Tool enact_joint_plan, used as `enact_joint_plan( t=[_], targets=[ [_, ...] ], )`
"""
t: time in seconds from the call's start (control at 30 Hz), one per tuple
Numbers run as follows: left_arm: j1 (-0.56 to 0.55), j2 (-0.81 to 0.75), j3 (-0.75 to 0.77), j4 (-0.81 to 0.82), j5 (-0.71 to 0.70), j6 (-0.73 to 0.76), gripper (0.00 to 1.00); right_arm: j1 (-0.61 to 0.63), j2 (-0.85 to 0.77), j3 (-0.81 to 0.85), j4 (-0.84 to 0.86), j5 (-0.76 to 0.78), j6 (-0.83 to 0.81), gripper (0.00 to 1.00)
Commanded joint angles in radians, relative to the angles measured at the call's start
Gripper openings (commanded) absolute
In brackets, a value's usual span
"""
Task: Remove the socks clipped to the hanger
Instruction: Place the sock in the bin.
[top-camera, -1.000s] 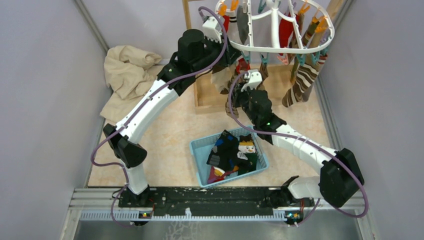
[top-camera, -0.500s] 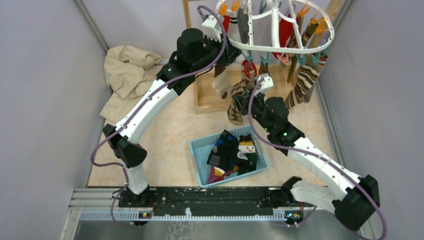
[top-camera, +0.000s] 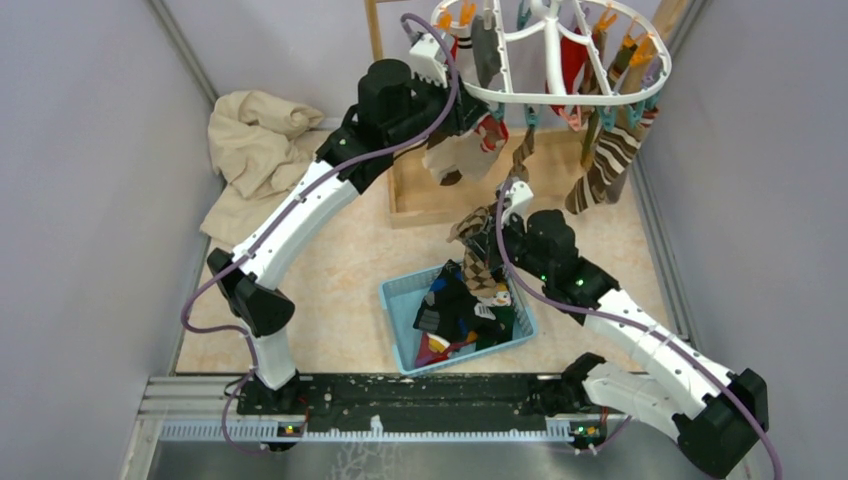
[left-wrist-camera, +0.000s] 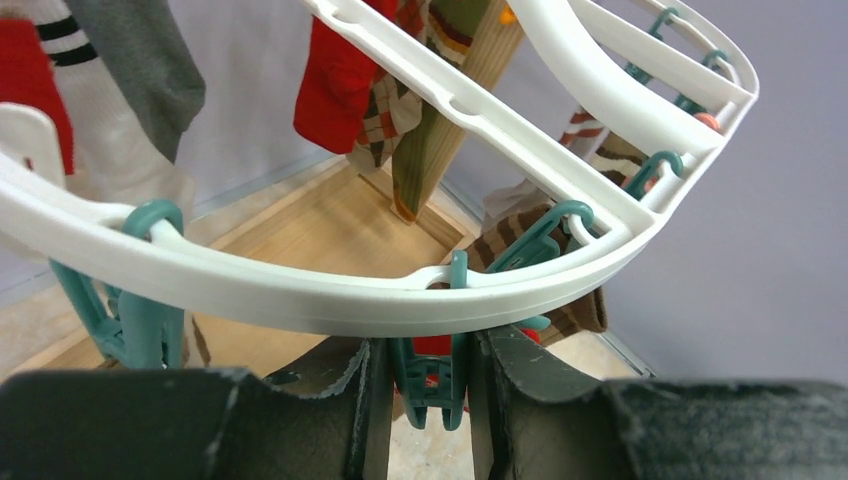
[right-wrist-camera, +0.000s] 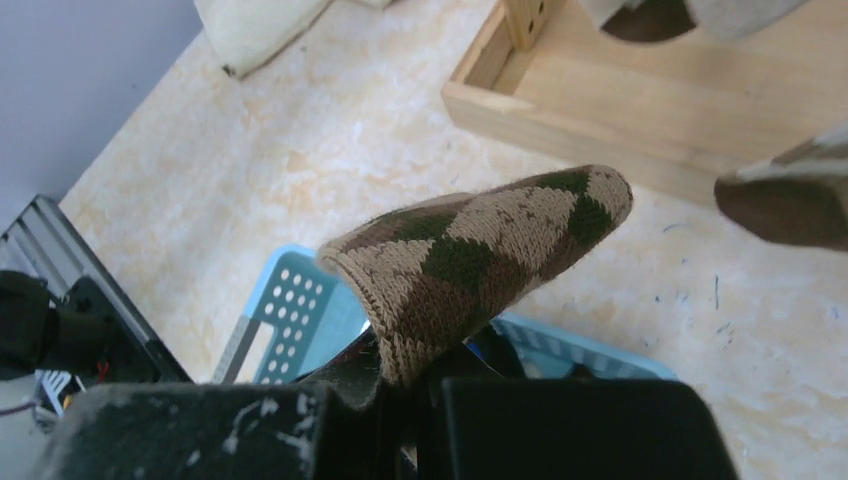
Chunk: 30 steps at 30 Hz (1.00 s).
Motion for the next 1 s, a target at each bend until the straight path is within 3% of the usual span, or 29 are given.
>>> enact_joint_plan(
  t=[0.0, 0.57, 0.97],
  targets=[
    [-0.029, 0.01, 0.01, 0.016, 0.025, 0.014, 0.13, 0.014, -0.039, -0.001, -0.05, -0.059, -0.008, 0.0],
    [-0.083, 0.035, 0.025, 0.001, 0.067, 0.031, 0.16, 0.066, -0.046, -0.026, -0.178, -0.086, 0.089, 0.0],
    [-0.116, 0.069, 0.066, 0.037, 0.192, 0.01, 0.2, 0.119, -0.005, -0.054, -0.194, -0.13, 0.153, 0.0]
  ],
)
